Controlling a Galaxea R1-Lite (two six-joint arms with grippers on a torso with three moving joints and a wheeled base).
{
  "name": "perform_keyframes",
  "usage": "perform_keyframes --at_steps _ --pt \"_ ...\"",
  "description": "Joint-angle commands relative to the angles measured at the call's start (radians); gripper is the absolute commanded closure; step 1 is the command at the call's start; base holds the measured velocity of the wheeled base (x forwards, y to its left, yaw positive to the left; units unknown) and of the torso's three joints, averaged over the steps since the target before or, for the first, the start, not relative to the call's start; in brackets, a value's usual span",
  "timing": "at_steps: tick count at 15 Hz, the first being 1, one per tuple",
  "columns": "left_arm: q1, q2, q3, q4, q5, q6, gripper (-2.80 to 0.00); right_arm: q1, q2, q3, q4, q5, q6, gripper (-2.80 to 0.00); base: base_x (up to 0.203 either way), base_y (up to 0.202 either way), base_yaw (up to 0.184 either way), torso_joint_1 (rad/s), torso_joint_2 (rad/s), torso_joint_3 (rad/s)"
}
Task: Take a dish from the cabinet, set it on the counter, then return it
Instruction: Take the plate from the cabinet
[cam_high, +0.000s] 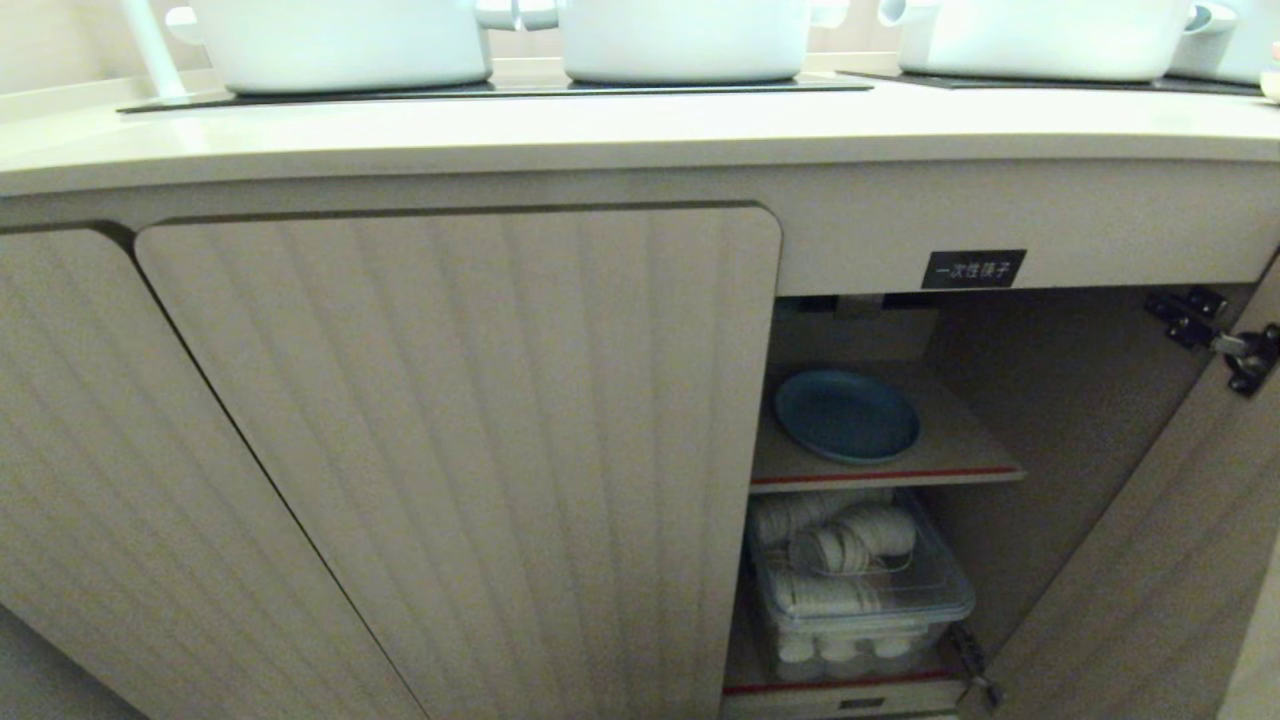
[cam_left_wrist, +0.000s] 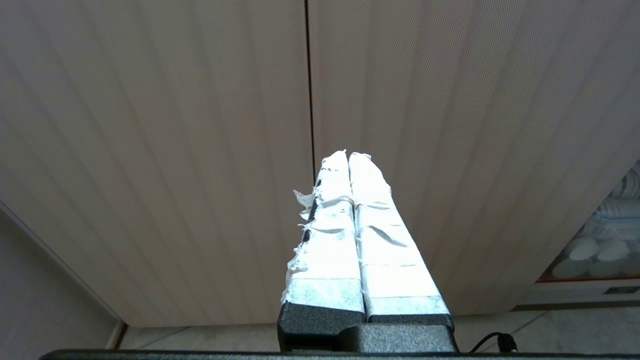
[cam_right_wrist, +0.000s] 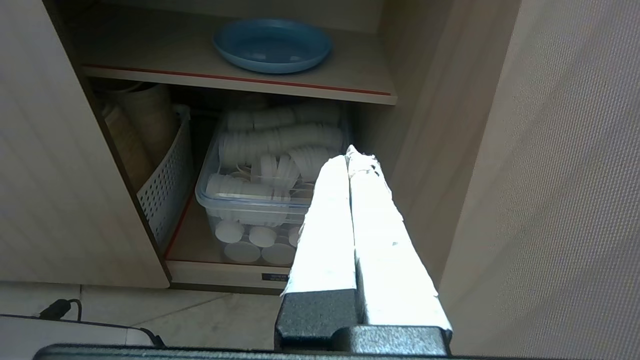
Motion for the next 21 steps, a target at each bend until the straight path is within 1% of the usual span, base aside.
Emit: perform_keyframes --at_steps 1,21 --pt "0.0 0.0 0.0 0.0 0.0 0.0 0.0 0.0 0.001 0.0 0.0 0.001 -0.001 0.0 0.0 0.0 0.0 0.0 0.0 0.0" --pt "0.0 0.0 0.0 0.0 0.001 0.0 0.0 0.001 0.001 0.0 0.0 0.001 -0.001 0.0 0.0 0.0 0.0 0.0 0.0 0.0"
